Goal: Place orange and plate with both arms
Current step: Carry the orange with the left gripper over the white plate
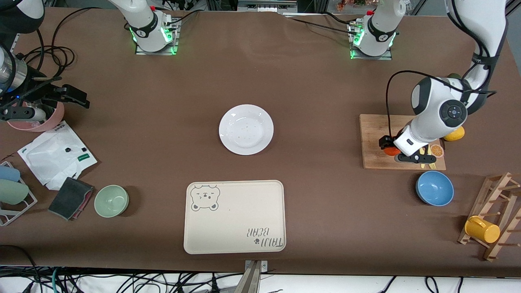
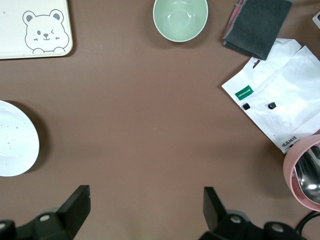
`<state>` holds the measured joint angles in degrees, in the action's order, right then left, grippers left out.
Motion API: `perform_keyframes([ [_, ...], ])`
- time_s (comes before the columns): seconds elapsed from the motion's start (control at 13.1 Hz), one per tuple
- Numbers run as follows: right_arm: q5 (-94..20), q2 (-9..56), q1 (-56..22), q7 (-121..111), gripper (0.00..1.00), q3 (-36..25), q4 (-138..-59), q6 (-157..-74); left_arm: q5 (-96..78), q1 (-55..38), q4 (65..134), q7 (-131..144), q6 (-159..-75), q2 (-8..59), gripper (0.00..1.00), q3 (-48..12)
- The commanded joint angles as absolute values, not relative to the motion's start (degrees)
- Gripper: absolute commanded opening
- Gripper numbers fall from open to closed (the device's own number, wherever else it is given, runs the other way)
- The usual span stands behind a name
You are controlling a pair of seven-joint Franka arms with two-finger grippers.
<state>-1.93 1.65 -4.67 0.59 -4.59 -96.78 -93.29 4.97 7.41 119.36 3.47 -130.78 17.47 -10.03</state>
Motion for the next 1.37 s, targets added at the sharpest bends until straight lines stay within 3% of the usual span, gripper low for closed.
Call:
perform_keyframes([
  [0.0,-2.2,0.5,-4.7,1.4,1.0,-4.6,-97.7,-93.1,6.1,6.7,110.8,9.6,-119.0,17.6,0.08,-13.2],
  [0.46,-2.2,0.4,-4.7,1.4,1.0,-4.6,-97.7,-93.0,5.9,4.5,105.7,36.6,-117.3,19.3,0.08,-24.8],
  [1.14,-2.2,0.5,-4.7,1.1,1.0,-4.6,-97.9,-93.0,0.4,-15.0,82.2,73.7,-118.2,38.7,0.08,-24.7],
  [1.29,-2.2,0.5,-4.7,1.1,1.0,-4.6,-97.9,-92.8,0.2,-17.3,80.6,76.4,-121.5,41.1,0.08,-24.7],
])
